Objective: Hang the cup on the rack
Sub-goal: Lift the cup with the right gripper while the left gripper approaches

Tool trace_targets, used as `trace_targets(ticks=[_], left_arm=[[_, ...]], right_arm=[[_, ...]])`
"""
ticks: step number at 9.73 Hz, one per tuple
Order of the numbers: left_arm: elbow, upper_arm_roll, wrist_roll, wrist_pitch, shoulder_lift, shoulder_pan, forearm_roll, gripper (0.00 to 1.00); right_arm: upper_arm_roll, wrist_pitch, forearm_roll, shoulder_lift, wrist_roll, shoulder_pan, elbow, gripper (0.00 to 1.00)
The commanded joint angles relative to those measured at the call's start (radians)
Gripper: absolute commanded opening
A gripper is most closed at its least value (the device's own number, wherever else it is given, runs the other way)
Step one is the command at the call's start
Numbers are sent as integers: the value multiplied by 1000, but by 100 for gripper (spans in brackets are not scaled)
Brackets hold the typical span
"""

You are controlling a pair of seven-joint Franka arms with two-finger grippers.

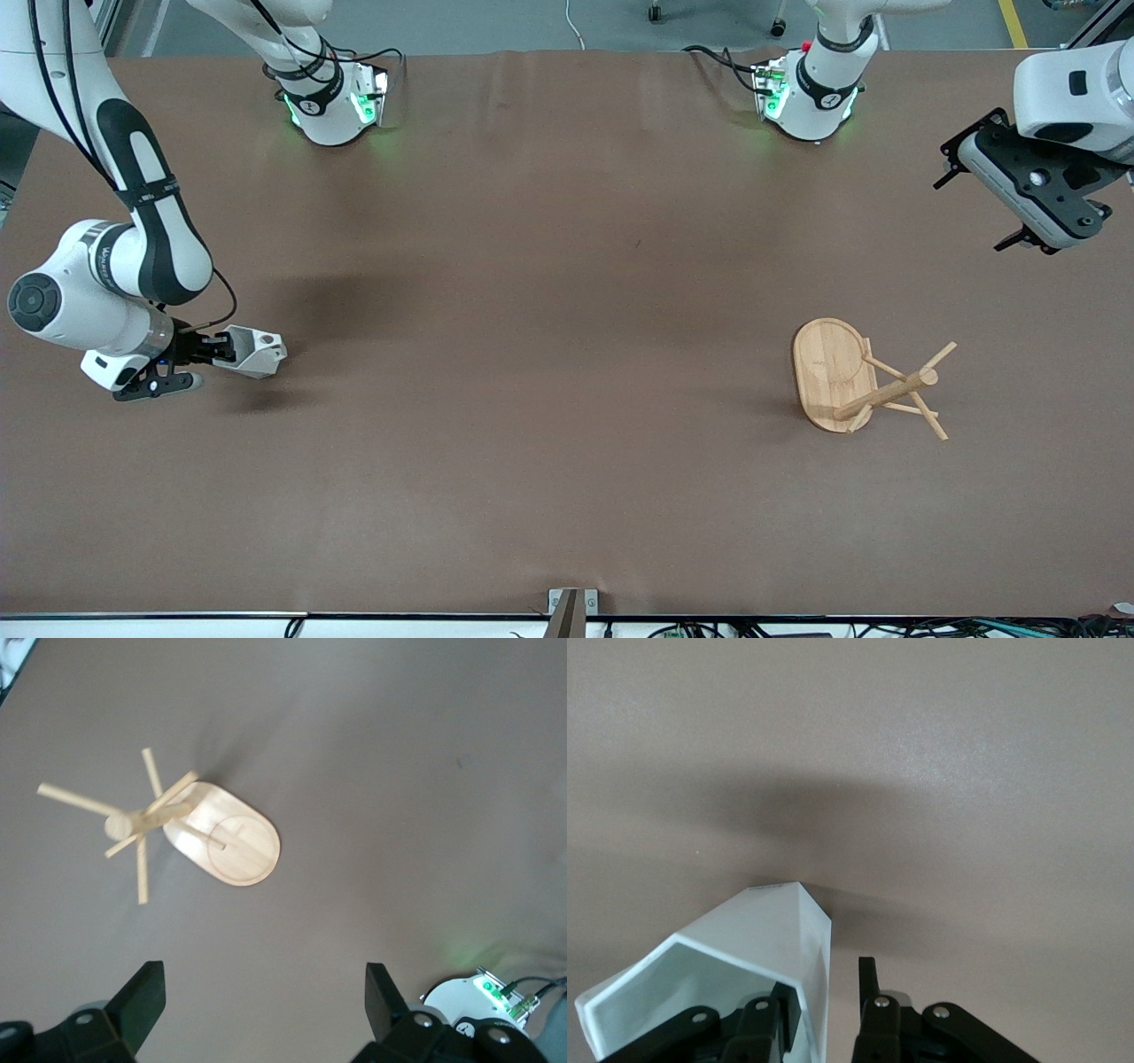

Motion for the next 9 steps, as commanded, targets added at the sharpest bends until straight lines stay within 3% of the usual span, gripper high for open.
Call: trace_targets(ticks=[1, 2, 4, 5, 7, 9], left_arm=[[-37, 0, 92, -10, 5, 5, -41, 99], [-40, -2, 97, -10, 8, 1, -44, 99], [-40, -15, 131, -10, 30, -2, -75, 99], [-42, -16, 158, -10, 33, 1, -93, 99], [-45, -16, 223, -23, 66, 4, -158, 99], [-43, -16, 225, -21, 83, 2, -191, 99]], right_arm=[[2, 24, 13, 6, -9, 2, -8, 14], [2, 21, 13, 10, -8, 1, -8, 2], [3, 1, 15, 13, -3, -2, 4, 1], [3, -115, 53, 13, -3, 2, 68, 1], [3, -354, 197, 12, -3, 16, 214, 0], [5, -464, 463, 4, 21, 47, 238, 0]])
